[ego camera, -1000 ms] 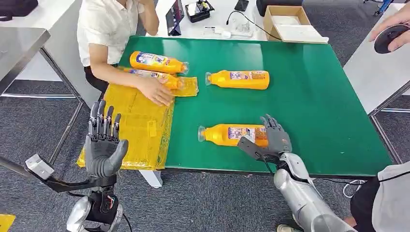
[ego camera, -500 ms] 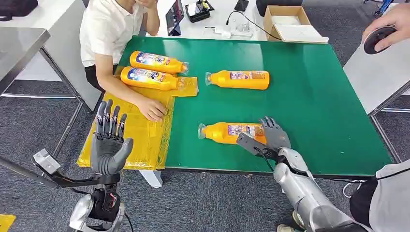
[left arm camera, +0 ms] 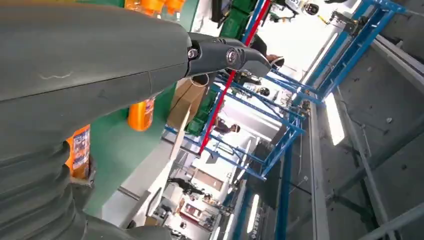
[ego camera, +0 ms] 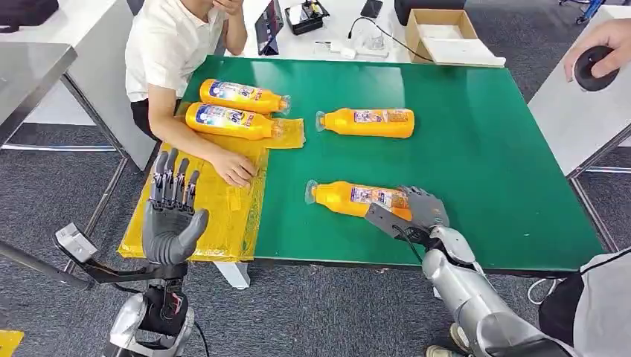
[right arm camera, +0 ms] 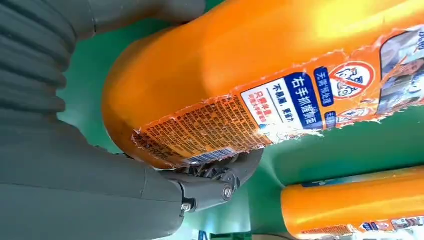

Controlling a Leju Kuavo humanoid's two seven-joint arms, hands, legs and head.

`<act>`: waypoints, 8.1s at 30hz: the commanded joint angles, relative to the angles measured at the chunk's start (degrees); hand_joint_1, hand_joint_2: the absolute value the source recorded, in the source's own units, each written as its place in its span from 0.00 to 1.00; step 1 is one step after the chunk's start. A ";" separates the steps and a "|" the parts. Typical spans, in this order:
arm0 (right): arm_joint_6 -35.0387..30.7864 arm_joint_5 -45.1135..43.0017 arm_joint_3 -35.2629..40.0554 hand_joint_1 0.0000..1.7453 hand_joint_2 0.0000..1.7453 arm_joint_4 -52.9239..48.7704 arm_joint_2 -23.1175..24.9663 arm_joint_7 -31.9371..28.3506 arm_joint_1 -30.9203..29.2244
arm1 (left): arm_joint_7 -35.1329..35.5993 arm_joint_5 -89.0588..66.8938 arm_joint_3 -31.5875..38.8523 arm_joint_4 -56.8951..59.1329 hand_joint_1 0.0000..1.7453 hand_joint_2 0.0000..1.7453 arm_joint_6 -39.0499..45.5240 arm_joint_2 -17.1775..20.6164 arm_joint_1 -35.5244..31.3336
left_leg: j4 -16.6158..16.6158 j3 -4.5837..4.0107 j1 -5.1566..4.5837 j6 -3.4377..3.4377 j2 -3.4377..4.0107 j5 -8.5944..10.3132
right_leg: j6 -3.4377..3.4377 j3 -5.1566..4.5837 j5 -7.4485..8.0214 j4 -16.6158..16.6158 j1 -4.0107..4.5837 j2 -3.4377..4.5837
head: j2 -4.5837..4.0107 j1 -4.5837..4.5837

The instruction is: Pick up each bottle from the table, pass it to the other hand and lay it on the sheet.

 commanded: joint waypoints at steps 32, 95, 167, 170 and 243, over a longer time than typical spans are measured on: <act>8.68 -37.31 -4.54 1.00 1.00 -47.71 8.80 -18.32 32.80 | 1.94 -14.68 -12.83 9.47 0.00 1.00 16.00 2.32 8.04 | -0.04 0.03 0.05 -0.07 -0.02 -0.15 | -0.13 0.05 -0.14 -0.03 0.04 -0.02 | 0.00 0.00; 10.50 -35.47 18.98 1.00 1.00 -28.07 11.22 -22.36 21.73 | -0.33 -0.43 -14.43 16.75 1.00 1.00 0.82 -1.54 -1.79 | -0.07 0.27 0.10 -0.10 -0.01 -0.18 | -0.18 0.29 -0.16 -0.09 0.10 -0.04 | 0.00 0.02; -11.80 -41.41 13.44 0.00 0.00 -48.15 10.92 -30.20 37.65 | 15.66 -99.45 3.19 68.61 1.00 1.00 38.81 0.70 -25.45 | -0.09 0.35 0.06 -0.08 0.01 -0.06 | -0.19 0.35 -0.07 -0.07 0.06 0.03 | 0.00 0.00; -11.80 -41.41 13.44 0.00 0.00 -48.15 10.92 -30.20 37.65 | 15.66 -99.45 3.19 68.61 1.00 1.00 38.81 0.70 -25.45 | -0.11 0.48 0.13 -0.14 0.04 -0.06 | -0.28 0.50 -0.06 -0.12 0.13 0.05 | 0.00 0.02; -20.62 -11.49 -8.47 0.00 1.00 -35.48 -1.85 -20.05 32.05 | -14.11 -26.36 -13.05 -2.47 0.00 1.00 27.83 1.68 4.28 | -0.11 0.15 0.03 -0.03 -0.26 -0.06 | -0.23 0.29 -0.14 -0.16 0.05 -0.42 | 0.00 0.02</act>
